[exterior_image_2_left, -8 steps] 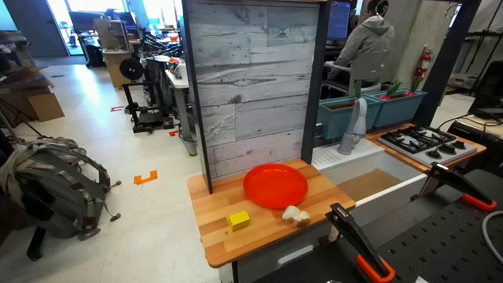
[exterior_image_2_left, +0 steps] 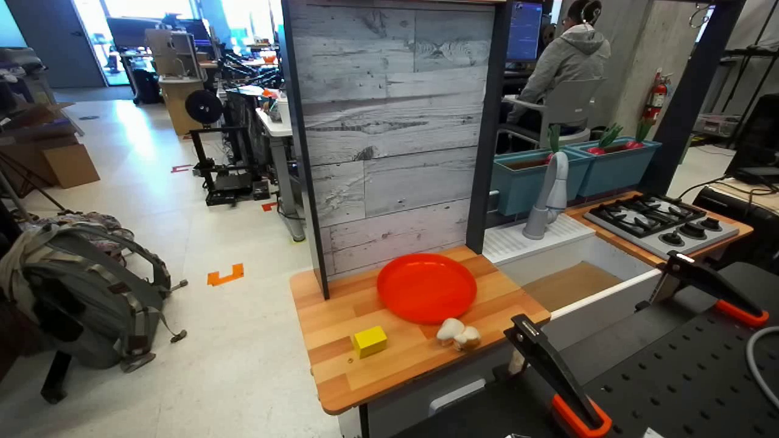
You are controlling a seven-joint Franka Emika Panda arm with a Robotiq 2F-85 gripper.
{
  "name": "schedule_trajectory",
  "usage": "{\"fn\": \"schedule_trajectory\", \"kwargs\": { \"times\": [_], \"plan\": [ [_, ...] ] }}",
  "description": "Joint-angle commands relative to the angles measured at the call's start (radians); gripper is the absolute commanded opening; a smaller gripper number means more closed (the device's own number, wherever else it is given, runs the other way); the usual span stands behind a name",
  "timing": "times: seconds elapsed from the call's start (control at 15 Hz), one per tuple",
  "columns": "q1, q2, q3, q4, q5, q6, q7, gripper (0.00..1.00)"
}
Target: Move the yellow block to the right
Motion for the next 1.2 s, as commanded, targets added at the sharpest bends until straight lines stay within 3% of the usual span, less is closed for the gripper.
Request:
{"fn": "schedule_trajectory", "kwargs": {
  "times": [0.0,0.6,1.13],
  "plan": [
    [0.018,0.015,-0.009,-0.015,-0.016,0.029,0.014,1.0],
    [0.025,0.377,0.09,-0.106,-0.098,0.381,0.115,1.0],
    [0.073,0.794,0.035,-0.078,-0.185,0.752,0.231,1.0]
  ]
}}
